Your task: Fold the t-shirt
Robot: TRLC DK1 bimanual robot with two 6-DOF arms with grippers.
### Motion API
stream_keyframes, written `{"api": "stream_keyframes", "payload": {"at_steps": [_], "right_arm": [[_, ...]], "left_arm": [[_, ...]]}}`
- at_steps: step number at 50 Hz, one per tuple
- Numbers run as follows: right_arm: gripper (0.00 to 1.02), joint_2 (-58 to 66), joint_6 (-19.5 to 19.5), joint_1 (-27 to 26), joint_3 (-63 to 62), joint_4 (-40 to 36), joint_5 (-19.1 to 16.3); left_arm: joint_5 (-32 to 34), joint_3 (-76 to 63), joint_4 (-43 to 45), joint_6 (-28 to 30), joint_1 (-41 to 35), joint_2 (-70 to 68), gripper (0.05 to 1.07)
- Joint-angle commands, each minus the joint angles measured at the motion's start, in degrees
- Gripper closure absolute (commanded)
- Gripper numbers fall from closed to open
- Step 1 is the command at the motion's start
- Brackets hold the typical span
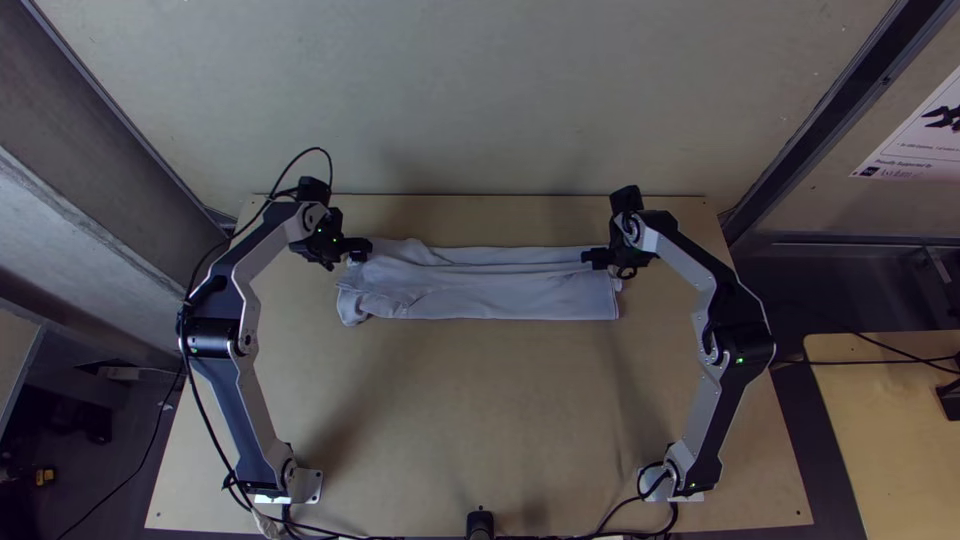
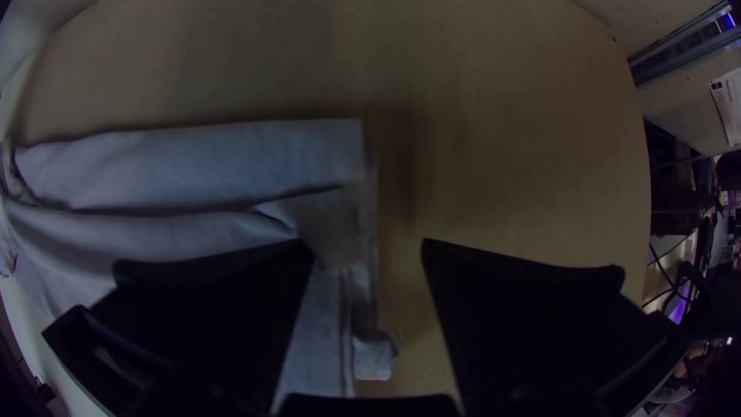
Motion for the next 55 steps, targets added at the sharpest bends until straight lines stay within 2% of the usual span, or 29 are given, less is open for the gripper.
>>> {"api": "stream_keyframes", "payload": {"at_steps": [1,9,25,32,46,55], "right_arm": [[0.03,-4.2,-0.2,-1.1,-1.6,-0.7,0.9],[0.03,-8.8,1.4,-3.1,-1.6,-0.5,0.8],[0.03,-17.1,4.3,-5.4,-2.9,-1.0,0.4],[0.03,-20.6,5.8,-5.9,-3.0,-1.8,-0.5],[0.03,-24.8,6.1,-6.0,-3.4,-4.2,-0.8],[0.03,-26.4,6.1,-5.8,-4.9,-4.5,-0.8]], "left_arm": [[2.1,0.0,-0.7,-2.3,1.7,-5.7,0.09],[7.8,-0.9,-2.8,-4.0,4.8,-8.7,0.09],[23.6,-6.0,-5.5,-7.1,12.9,-10.8,0.09],[27.7,-9.4,-5.5,-6.9,14.7,-11.3,0.09],[36.6,-17.5,-4.6,-4.6,18.2,-11.3,0.09],[39.8,-19.1,-4.2,-3.2,20.1,-8.3,0.09]]}}
